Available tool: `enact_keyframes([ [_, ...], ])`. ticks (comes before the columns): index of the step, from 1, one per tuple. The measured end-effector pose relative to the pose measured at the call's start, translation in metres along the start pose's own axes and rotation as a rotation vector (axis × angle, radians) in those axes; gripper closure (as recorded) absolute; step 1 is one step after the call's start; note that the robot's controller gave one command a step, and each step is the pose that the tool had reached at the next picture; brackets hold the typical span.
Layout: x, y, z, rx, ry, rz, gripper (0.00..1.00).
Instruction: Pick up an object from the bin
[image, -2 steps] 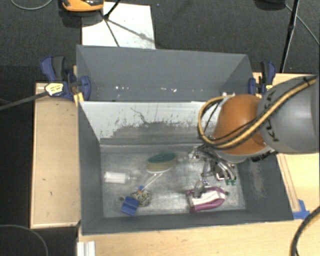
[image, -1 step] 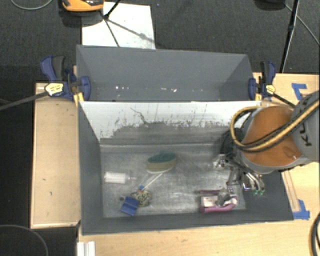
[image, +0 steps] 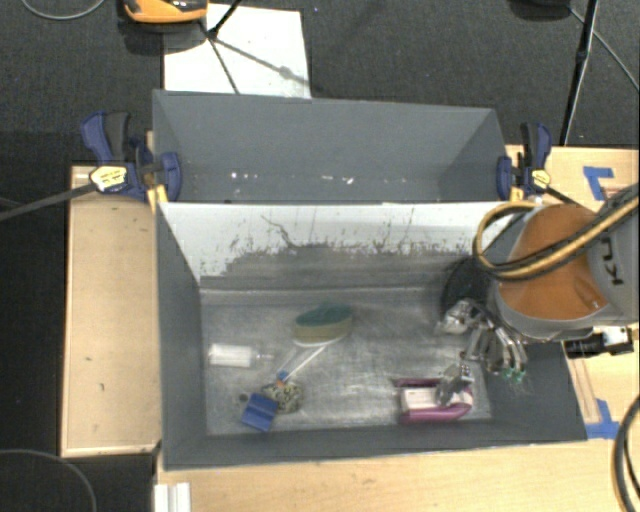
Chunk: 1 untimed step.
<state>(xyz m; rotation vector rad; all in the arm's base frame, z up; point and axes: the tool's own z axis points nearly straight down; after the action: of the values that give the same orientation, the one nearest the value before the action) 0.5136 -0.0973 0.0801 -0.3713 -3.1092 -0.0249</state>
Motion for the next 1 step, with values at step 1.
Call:
enact_keyframes([
  [1, -0.0882, -0.0182, -0.0012, -0.006, 0.019, 0.055, 0.00],
])
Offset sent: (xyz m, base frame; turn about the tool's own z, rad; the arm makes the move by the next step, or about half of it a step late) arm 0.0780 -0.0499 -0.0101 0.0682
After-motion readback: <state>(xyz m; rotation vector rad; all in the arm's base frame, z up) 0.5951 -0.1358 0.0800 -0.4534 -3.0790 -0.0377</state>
